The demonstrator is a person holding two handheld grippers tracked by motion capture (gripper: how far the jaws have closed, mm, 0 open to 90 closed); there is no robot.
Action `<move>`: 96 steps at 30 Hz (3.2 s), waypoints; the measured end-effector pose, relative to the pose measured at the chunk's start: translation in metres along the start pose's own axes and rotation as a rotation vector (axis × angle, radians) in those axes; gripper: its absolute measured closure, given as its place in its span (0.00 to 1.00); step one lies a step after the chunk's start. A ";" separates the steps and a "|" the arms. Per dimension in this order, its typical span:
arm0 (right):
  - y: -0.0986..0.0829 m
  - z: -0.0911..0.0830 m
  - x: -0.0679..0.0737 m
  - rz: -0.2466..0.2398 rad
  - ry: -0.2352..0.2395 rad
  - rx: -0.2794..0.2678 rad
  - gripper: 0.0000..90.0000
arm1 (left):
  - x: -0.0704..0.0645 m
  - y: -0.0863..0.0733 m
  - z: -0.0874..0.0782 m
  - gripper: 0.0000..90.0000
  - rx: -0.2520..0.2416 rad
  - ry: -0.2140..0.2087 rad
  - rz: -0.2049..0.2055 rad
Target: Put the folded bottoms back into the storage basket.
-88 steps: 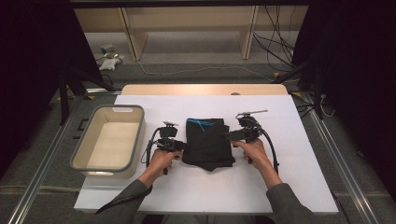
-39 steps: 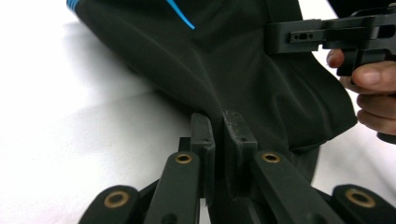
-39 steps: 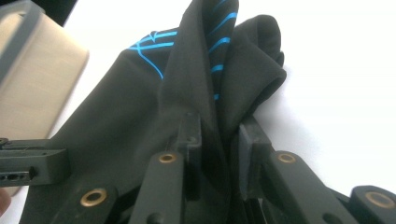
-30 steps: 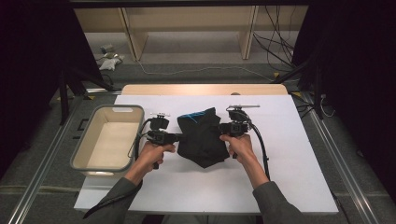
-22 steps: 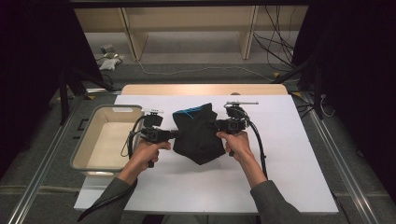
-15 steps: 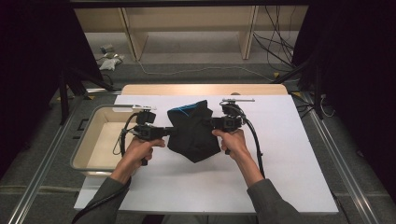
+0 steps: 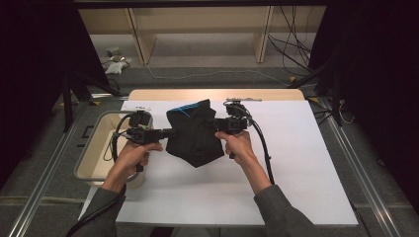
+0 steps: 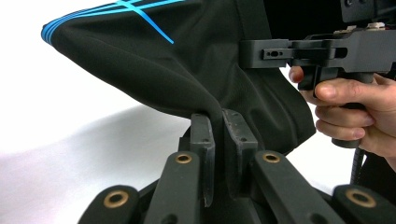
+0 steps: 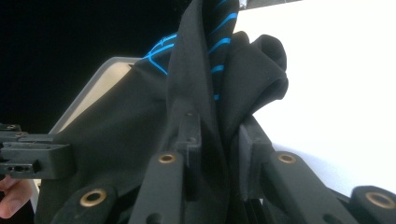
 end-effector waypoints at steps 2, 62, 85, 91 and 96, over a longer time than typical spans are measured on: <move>0.002 0.002 0.005 -0.004 0.005 -0.001 0.83 | 0.003 0.001 -0.005 0.92 -0.007 0.005 0.000; 0.008 0.091 0.145 -0.097 0.109 0.076 0.83 | 0.083 -0.011 -0.149 0.92 -0.094 0.103 -0.087; -0.001 0.121 0.173 -0.104 0.103 0.091 0.83 | 0.116 -0.025 -0.172 0.92 -0.106 0.170 -0.154; -0.003 0.127 0.178 -0.104 0.102 0.093 0.83 | 0.123 -0.028 -0.176 0.92 -0.099 0.204 -0.168; -0.006 0.131 0.179 -0.099 0.097 0.101 0.83 | 0.129 -0.031 -0.176 0.92 -0.097 0.218 -0.182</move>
Point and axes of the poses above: each handheld gripper's, and its own axes: z roughly forward along the jaws, y roughly out of its top, x roughly to its left, the point moved 8 cm from there along z, roughly forward along the jaws, and after that the axes turned 6 degrees about z, right-handed, at the moved point
